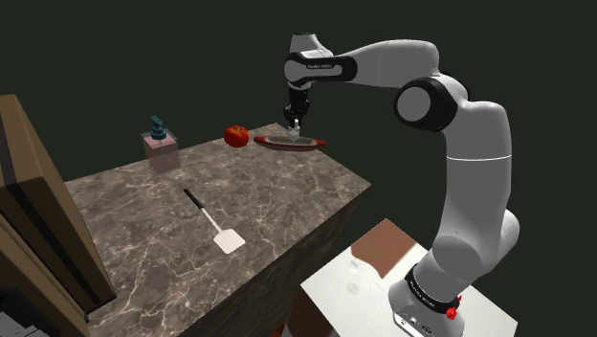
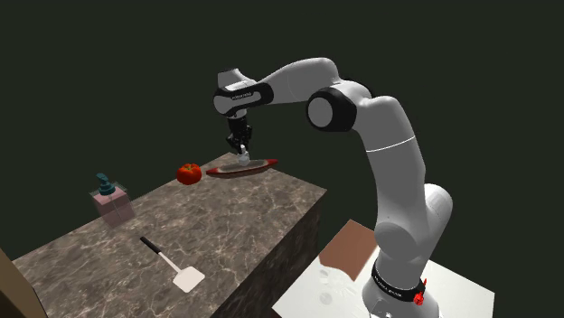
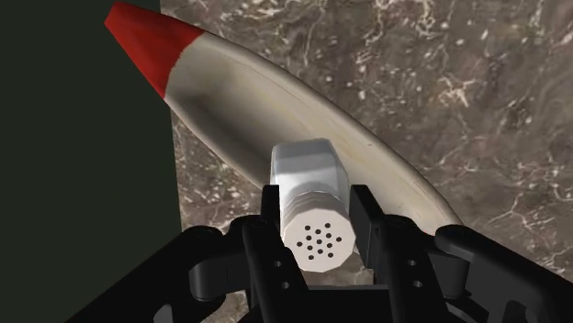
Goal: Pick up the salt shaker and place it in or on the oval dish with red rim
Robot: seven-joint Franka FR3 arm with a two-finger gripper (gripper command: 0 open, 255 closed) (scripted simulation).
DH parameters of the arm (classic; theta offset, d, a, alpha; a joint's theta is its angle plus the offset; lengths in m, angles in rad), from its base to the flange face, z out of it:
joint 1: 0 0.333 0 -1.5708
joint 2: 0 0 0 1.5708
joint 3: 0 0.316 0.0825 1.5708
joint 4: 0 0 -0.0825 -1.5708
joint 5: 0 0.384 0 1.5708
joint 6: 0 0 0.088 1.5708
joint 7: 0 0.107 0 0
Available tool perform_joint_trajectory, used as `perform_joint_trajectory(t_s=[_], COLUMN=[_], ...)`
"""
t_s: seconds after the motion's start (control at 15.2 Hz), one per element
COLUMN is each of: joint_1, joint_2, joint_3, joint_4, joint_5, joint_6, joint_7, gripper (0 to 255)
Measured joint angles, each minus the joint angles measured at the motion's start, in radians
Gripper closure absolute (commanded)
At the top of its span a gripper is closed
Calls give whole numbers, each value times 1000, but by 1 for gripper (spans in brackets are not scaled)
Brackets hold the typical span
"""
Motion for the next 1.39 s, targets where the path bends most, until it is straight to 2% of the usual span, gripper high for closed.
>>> perform_joint_trajectory(t_s=[0.33,0.4,0.79,1.12,1.39], joint_1=[-1,-1,-1,8,10], joint_2=[0,0,0,-12,-10], joint_3=[0,0,0,3,3], joint_4=[-5,-5,-5,88,105], joint_5=[0,0,0,4,4], joint_6=[5,5,5,-98,-114], joint_7=[0,0,0,-7,-7], gripper=[255,0,0,0,0])
